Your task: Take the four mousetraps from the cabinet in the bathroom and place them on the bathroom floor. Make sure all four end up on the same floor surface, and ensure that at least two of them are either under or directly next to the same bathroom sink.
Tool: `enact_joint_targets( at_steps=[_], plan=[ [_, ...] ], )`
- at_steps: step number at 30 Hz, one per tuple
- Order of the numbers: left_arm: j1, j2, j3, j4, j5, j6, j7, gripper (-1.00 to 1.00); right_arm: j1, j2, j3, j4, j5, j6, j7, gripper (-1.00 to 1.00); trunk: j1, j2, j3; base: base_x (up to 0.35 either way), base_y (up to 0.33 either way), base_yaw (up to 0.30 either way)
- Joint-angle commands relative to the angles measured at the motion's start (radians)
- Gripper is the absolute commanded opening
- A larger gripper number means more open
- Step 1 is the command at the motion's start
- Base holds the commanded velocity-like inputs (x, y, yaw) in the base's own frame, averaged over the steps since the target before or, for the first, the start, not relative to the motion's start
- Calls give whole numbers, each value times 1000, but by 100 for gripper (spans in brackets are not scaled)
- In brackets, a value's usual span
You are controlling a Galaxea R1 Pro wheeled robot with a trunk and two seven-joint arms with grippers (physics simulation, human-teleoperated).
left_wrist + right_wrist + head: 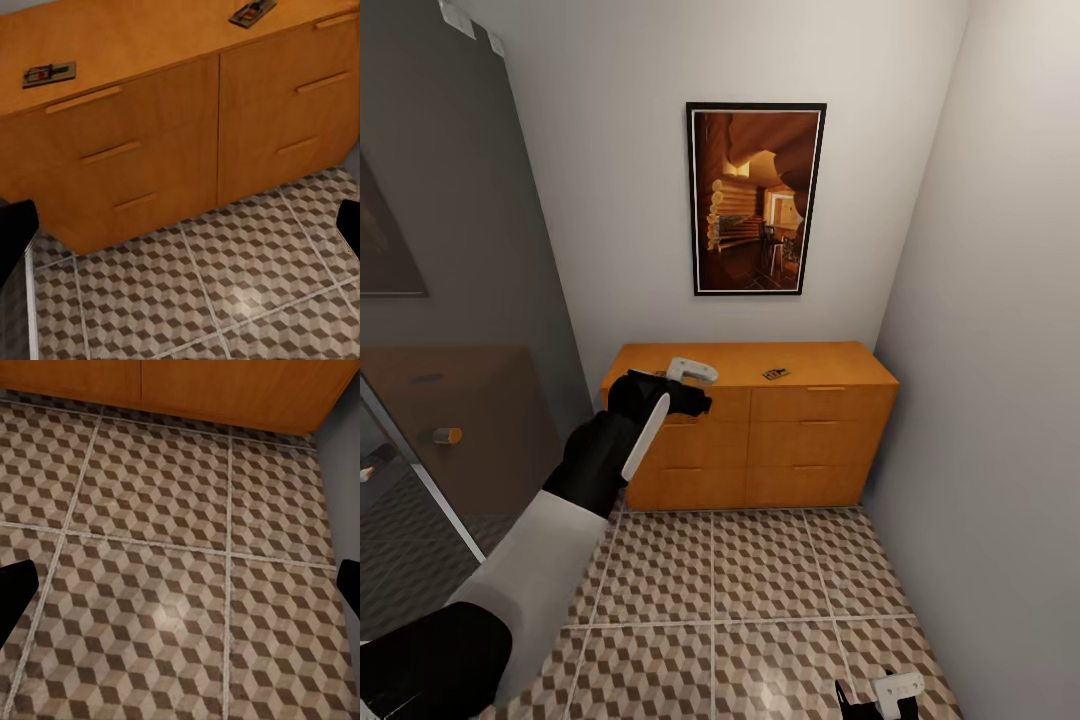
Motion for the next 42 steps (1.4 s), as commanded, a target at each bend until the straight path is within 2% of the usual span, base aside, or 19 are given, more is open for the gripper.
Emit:
enact_joint_targets(
  at_steps=[1,11,17,26,42],
  plan=[
    [-5,0,-1,-9,11,4,8,100,-1,0,9,0,-10,-3,-1,100,1,-2,-2,0,0,0],
    [-21,10,-11,-156,14,15,3,100,-1,5,10,0,-10,-3,-2,100,1,-2,-2,0,0,0],
    [-22,28,-36,-197,15,17,-21,100,-1,16,9,0,-10,-3,-3,100,1,-2,-1,0,0,-27],
    [-23,47,-52,-204,14,15,-165,100,-1,21,9,0,-10,-3,-3,100,1,-2,7,0,0,-171],
    [-23,52,-53,-189,13,15,-200,100,-1,22,9,0,-9,-3,-5,100,1,-2,26,81,23,-197]
  ],
)
